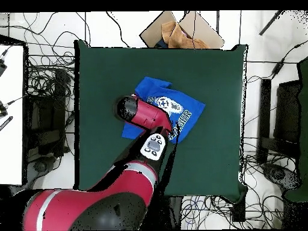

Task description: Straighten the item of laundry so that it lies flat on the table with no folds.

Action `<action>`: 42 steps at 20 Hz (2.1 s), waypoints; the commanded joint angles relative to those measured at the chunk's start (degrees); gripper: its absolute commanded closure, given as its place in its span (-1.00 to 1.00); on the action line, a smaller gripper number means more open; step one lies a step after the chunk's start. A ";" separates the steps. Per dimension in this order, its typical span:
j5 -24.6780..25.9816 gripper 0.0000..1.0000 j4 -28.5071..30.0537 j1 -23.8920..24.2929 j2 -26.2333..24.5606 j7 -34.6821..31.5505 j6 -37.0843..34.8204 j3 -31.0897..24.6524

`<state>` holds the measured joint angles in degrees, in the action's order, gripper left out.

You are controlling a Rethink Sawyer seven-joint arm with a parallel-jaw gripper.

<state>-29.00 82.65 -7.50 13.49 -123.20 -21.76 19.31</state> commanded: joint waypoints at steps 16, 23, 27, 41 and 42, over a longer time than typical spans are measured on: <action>6.46 -1.00 8.21 12.85 0.90 -5.81 9.35 -21.85; 0.08 -1.00 8.33 11.13 2.06 -12.74 1.33 -22.92; -1.84 -1.00 8.98 9.70 2.98 -14.39 -0.77 -22.23; -7.46 -1.00 6.47 4.08 1.01 -17.87 -2.42 -19.07; -7.68 -1.00 5.98 3.02 0.49 -18.13 -1.76 -18.12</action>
<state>-32.09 89.49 -0.14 17.38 -123.20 -16.89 4.09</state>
